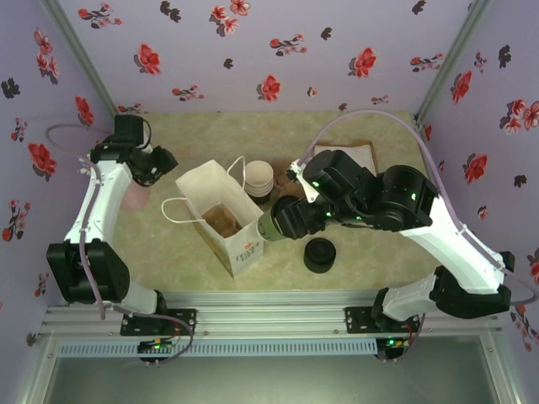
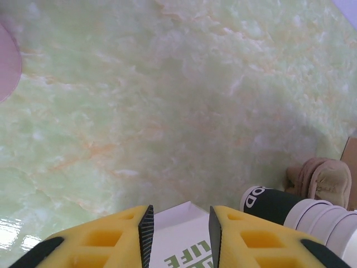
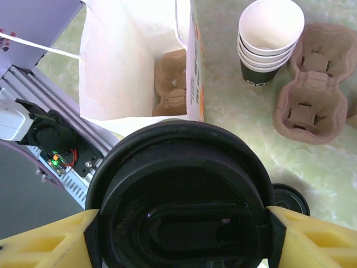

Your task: Pack the takeout coffee

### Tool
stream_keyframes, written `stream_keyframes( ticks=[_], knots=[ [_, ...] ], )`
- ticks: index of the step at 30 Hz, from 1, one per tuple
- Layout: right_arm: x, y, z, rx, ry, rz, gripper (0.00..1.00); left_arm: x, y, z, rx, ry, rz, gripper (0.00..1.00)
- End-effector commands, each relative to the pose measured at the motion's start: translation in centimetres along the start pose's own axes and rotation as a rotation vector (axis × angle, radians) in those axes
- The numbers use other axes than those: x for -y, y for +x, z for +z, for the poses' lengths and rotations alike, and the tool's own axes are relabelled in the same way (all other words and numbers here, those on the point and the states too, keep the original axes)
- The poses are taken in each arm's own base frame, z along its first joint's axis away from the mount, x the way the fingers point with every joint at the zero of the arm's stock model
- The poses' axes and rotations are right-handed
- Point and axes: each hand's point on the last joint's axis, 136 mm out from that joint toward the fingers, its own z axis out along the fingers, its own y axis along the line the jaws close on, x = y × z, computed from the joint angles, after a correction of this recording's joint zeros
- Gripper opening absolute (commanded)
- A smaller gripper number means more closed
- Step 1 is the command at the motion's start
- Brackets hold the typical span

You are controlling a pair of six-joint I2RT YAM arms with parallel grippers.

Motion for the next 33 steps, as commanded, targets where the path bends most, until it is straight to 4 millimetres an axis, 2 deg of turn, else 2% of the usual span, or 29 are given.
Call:
stream_keyframes(
  ticks=[1, 7, 13, 25, 33],
  knots=[
    [-0.9, -0.4, -0.5, 0.003, -0.036, -0.029, 0.70, -1.3, 1.4, 0.7, -0.034, -0.032, 0.016, 0.32],
    [-2.3, -1.7, -0.9, 0.024, -0.089, -0.040, 0.70, -2.6, 2.8, 2.4, -0.069, -0.054, 0.001, 0.32],
    [-3.4, -3.1, -0.6, 0.044, -0.118, -0.059, 0.69, -2.9, 3.6, 2.5, -0.077, -0.047, 0.002, 0.31],
    [-5.0, -6.0, 1.5, 0.056, -0.121, -0.100, 0.70, -2.4, 5.8, 3.5, -0.119, -0.017, 0.023, 0.29],
    [-5.3, -6.9, 3.2, 0.038, -0.111, -0.101, 0.70, -2.0, 6.9, 3.5, -0.130, -0.004, 0.037, 0.29]
  ],
)
